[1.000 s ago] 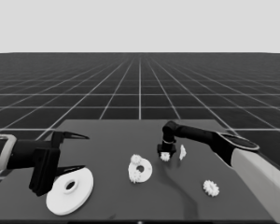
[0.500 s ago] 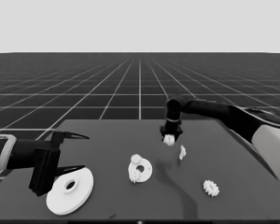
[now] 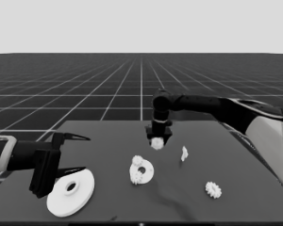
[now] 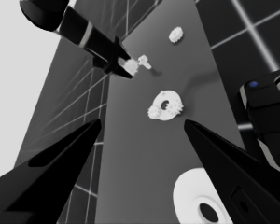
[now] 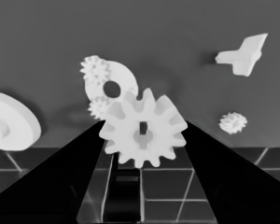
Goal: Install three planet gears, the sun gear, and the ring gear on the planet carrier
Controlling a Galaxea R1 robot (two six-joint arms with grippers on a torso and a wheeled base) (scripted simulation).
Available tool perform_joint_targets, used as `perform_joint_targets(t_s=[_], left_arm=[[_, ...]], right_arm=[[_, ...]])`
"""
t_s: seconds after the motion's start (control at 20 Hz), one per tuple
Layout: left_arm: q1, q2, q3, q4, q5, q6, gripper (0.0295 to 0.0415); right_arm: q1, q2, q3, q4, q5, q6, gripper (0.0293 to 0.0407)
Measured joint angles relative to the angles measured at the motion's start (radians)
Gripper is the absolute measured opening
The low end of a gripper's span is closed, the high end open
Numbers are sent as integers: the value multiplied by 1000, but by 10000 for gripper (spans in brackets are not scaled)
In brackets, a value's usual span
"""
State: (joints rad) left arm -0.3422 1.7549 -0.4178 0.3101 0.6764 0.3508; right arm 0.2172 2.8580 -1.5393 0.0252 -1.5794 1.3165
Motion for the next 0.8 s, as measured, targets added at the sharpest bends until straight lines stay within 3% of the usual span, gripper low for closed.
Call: perform_joint_targets(t_s=[0.35, 0.4, 0.45, 0.5, 0.6, 0.8], left_arm=[[0, 0, 0, 0, 0, 0, 385], [0, 0, 0, 0, 0, 0, 385], [0, 0, 0, 0, 0, 0, 385], [0, 0, 0, 0, 0, 0, 385], [0, 0, 0, 0, 0, 0, 385], [0, 0, 0, 0, 0, 0, 385]], right_arm=[[4, 42, 24, 3, 2, 68, 312], [-122, 40, 30, -149, 31, 73, 312], [-234, 48, 2, -241, 50, 55, 312], [-295, 57, -36, -291, 66, 32, 312], [-344, 71, -84, -333, 87, 3, 312], [-363, 78, -109, -351, 98, -12, 312]])
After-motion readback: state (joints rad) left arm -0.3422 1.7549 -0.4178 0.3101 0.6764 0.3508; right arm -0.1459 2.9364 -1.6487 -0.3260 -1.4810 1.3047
